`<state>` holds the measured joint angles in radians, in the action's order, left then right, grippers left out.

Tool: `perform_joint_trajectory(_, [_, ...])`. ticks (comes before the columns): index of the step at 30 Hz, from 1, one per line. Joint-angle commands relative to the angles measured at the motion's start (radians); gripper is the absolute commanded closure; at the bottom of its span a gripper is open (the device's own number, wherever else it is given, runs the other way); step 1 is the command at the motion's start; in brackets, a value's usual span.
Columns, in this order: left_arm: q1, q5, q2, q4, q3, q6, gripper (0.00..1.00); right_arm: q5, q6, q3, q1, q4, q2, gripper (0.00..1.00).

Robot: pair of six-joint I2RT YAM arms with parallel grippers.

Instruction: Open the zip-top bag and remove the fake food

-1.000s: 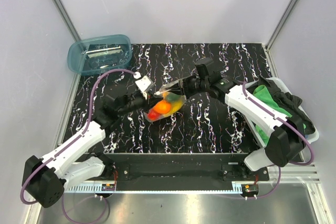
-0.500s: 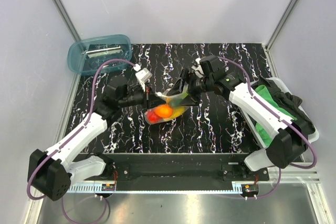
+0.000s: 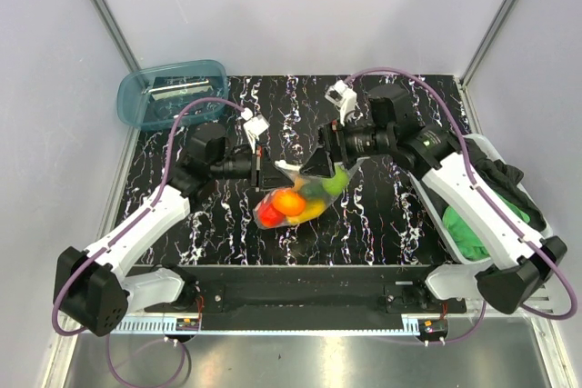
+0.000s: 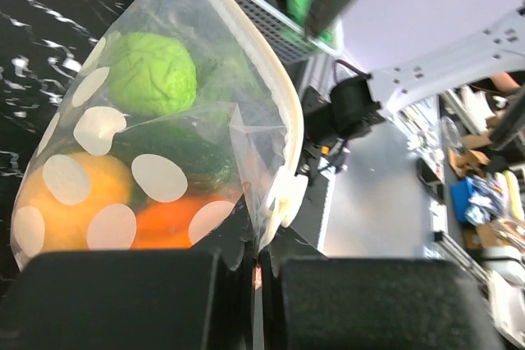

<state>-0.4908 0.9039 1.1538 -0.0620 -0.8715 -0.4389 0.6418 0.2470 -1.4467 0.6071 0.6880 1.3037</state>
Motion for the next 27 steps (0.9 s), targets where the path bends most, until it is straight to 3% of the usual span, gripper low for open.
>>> perform_joint_trajectory(1, [0.001,0.098,-0.028,0.034,-0.047,-0.031,1.00,0.111,-0.129,-0.096,0.005,-0.076,0.084,0.12])
perform_joint_trajectory(5, [0.001,0.110,-0.002,0.037,-0.044,-0.064,1.00,0.234,-0.150,-0.158,0.016,-0.055,0.187,0.21])
perform_joint_trajectory(6, [0.001,0.116,0.001,0.039,-0.044,-0.072,1.00,0.242,-0.155,-0.167,0.022,-0.050,0.210,0.31])
perform_joint_trajectory(9, [0.001,0.112,0.001,0.027,-0.040,-0.073,1.00,0.259,-0.169,-0.178,0.052,-0.045,0.255,0.41])
perform_joint_trajectory(14, [0.001,0.118,0.011,0.030,-0.035,-0.101,1.00,0.249,-0.166,-0.146,0.072,-0.096,0.258,0.56])
perform_joint_trajectory(19, [0.001,0.136,0.007,0.031,-0.027,-0.106,1.00,0.256,-0.147,-0.130,0.072,-0.123,0.247,0.62])
perform_joint_trajectory(22, [0.001,0.133,-0.005,0.031,-0.023,-0.107,1.00,0.274,-0.138,-0.113,0.072,-0.133,0.246,0.75])
perform_joint_trajectory(26, [0.000,0.142,-0.008,0.033,-0.018,-0.109,1.00,0.257,-0.126,-0.081,0.072,-0.151,0.223,0.78])
perform_joint_trajectory(27, [0.001,0.142,-0.008,0.031,-0.017,-0.109,1.00,0.251,-0.124,-0.078,0.072,-0.153,0.214,0.87])
